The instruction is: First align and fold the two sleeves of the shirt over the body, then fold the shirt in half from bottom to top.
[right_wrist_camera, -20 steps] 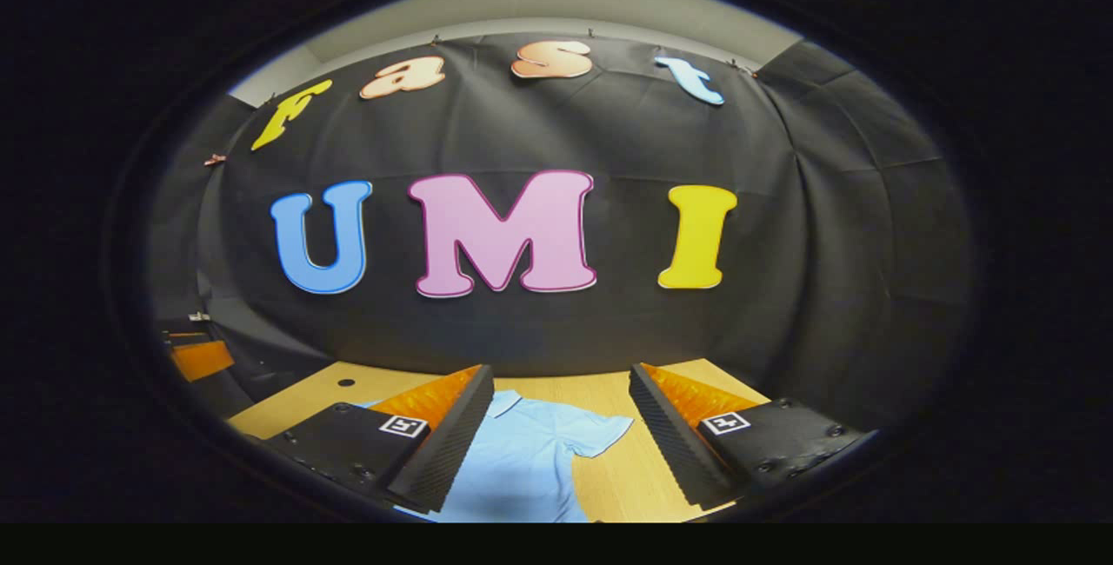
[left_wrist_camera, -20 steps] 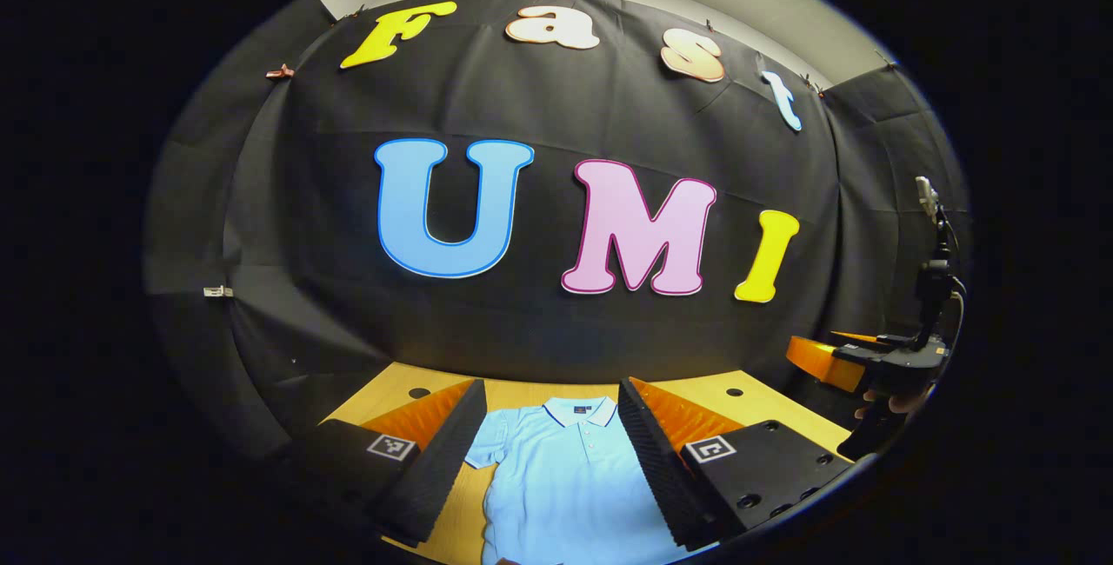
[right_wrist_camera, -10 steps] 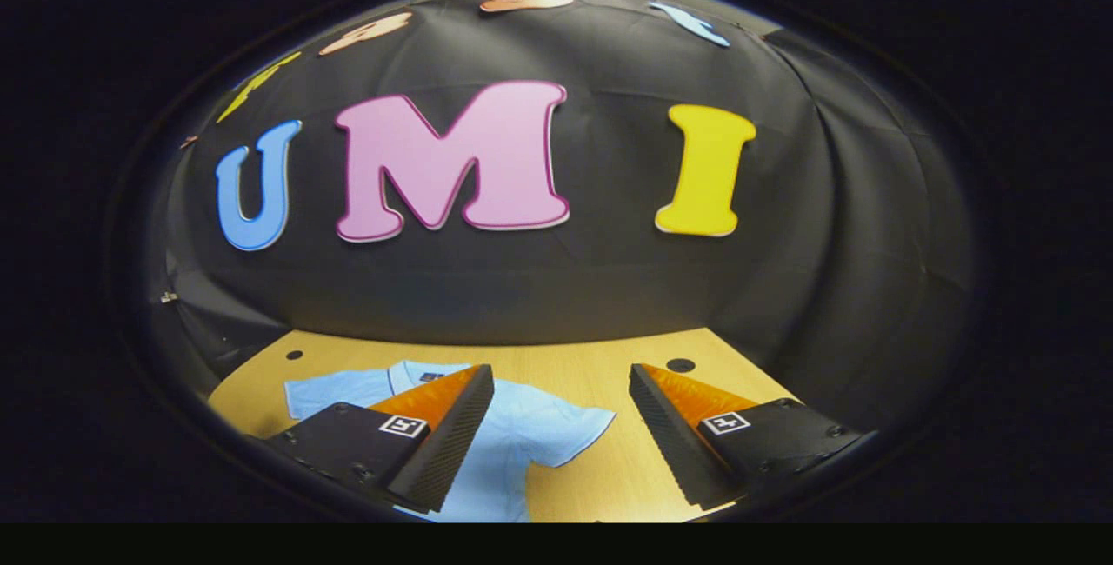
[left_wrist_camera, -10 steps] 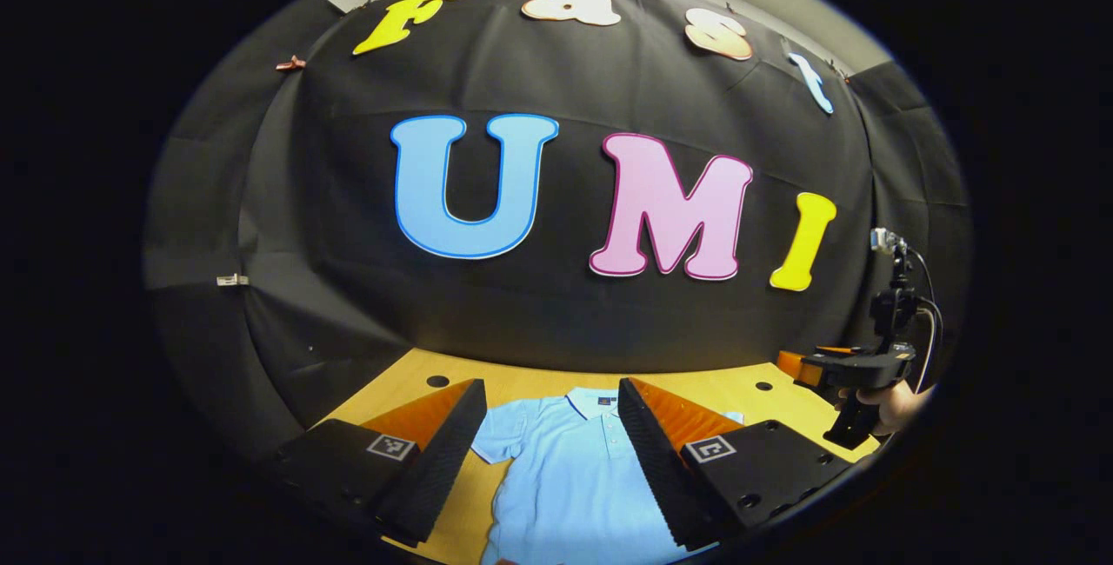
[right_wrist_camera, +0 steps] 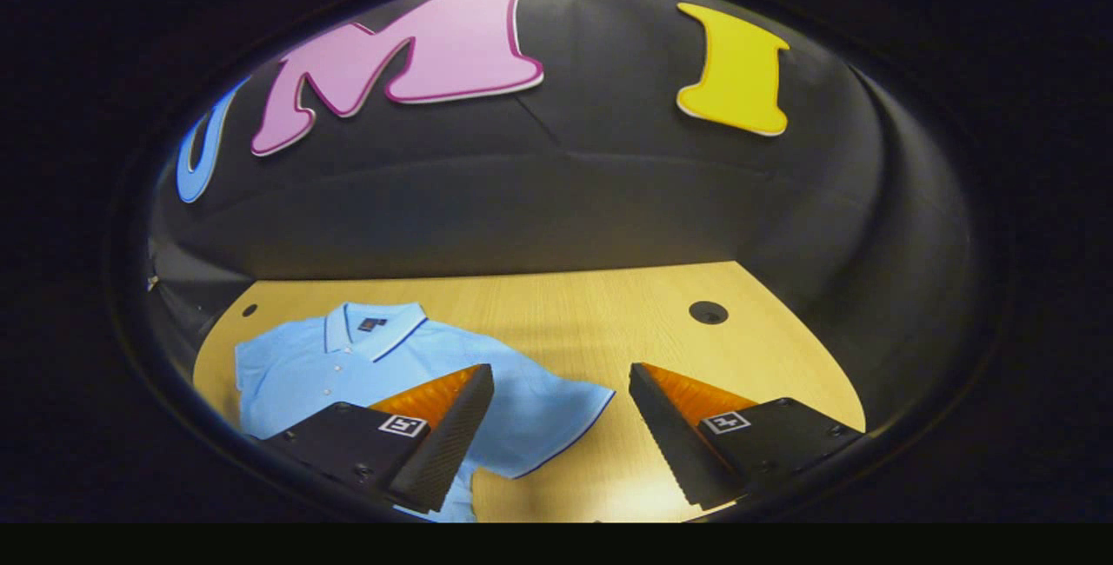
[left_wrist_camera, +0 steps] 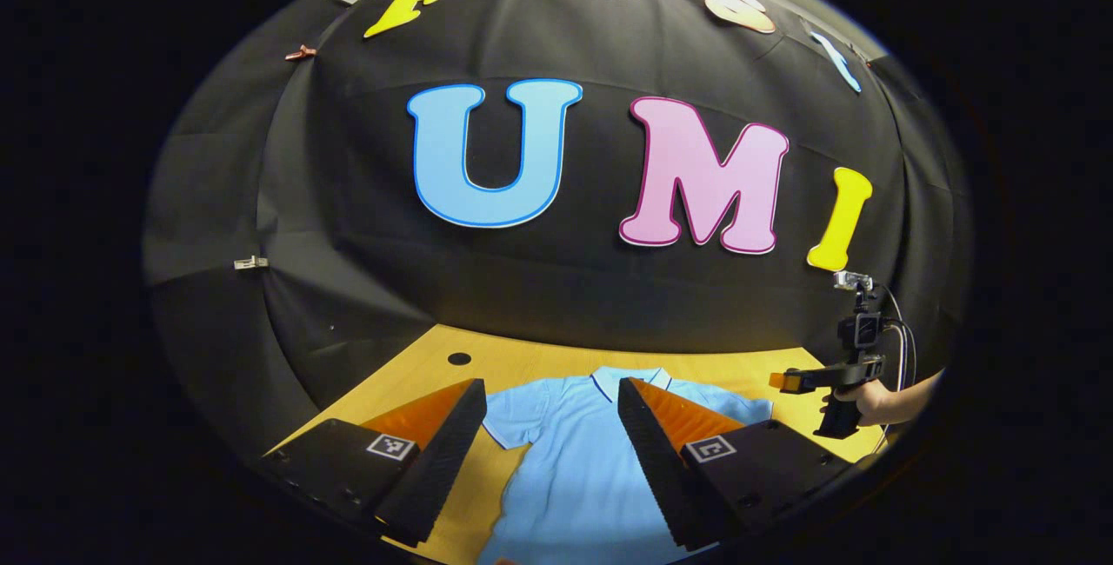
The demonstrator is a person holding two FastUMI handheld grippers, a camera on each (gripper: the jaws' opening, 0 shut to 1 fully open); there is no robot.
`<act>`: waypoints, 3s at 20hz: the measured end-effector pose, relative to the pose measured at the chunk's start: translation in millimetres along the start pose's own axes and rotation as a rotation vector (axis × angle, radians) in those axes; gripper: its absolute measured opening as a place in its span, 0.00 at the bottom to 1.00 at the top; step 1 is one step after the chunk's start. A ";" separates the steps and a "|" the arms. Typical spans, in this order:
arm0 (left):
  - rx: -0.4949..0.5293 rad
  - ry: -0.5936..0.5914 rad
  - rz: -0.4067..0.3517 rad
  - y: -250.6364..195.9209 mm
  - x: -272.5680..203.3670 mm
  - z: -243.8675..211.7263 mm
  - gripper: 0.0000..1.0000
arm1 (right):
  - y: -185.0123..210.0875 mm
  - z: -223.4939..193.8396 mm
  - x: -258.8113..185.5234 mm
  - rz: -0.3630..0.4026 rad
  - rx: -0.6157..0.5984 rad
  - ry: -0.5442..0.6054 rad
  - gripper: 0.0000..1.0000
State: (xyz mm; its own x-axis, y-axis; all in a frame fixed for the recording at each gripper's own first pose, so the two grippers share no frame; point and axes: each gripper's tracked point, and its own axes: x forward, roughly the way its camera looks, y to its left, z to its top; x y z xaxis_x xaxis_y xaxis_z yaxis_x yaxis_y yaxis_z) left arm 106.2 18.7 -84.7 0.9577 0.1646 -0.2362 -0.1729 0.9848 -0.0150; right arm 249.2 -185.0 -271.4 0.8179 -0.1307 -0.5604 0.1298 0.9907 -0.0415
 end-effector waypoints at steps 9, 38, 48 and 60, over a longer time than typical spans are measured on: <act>0.007 0.039 -0.012 -21.6 17.0 -10.7 0.97 | -22.4 -68.7 57.1 -0.023 0.056 0.219 0.96; -0.052 0.054 -0.003 15.5 -15.3 -30.6 0.97 | 114.0 11.9 31.8 0.065 -0.069 0.083 0.07; -0.120 0.064 0.073 66.9 -38.1 -44.4 0.97 | 245.5 -24.3 15.1 0.209 -0.168 0.140 0.07; -0.097 0.061 0.045 78.5 28.7 -45.0 0.97 | 251.8 -31.4 -47.6 0.335 -0.190 0.077 0.96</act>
State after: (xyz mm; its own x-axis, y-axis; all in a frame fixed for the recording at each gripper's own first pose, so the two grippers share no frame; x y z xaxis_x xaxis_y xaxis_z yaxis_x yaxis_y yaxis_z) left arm 109.8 98.2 -136.4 0.9334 0.2016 -0.2970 -0.2392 0.9662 -0.0960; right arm 225.3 71.8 -281.2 0.7519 0.1978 -0.6289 -0.2494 0.9684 0.0063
